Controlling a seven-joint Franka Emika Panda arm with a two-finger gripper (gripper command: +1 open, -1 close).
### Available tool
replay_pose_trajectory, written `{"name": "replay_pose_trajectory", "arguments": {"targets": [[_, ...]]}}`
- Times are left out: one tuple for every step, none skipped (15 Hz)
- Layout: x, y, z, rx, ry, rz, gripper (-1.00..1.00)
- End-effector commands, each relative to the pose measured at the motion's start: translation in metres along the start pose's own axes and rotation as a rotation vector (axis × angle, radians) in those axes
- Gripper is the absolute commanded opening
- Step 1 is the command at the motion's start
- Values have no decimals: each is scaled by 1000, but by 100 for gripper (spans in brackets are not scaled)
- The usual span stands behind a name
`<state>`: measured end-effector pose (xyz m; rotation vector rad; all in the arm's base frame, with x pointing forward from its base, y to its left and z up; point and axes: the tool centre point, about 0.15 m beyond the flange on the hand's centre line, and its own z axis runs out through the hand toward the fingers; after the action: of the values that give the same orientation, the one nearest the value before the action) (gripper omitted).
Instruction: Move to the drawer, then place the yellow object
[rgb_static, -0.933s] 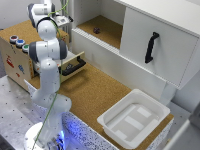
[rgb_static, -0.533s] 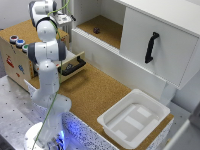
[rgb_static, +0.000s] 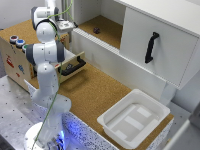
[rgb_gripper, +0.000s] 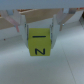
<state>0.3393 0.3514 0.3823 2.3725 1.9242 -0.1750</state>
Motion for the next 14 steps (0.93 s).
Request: {"name": "replay_pose_trajectory", "arguments": {"targets": [[-34, -3, 54, -49, 230, -50, -100], [-30, -5, 59, -166, 133, -46, -100], [-26, -4, 63, -199, 104, -61, -100], [-24, 1, 68, -171, 124, -83, -100], [-23, 7, 70, -140, 139, -106, -100], [-22, 13, 69, -108, 166, -117, -100], [-21, 18, 63, -93, 188, -126, -100], [-19, 20, 57, -75, 193, -154, 100], [-17, 21, 52, -90, 191, -170, 100], [-16, 21, 47, -96, 197, -186, 100], [-16, 21, 38, -95, 218, -207, 100], [-17, 22, 30, -83, 232, -224, 100], [-18, 21, 22, -70, 251, -240, 100], [-20, 19, 11, -59, 277, -265, 100]]}}
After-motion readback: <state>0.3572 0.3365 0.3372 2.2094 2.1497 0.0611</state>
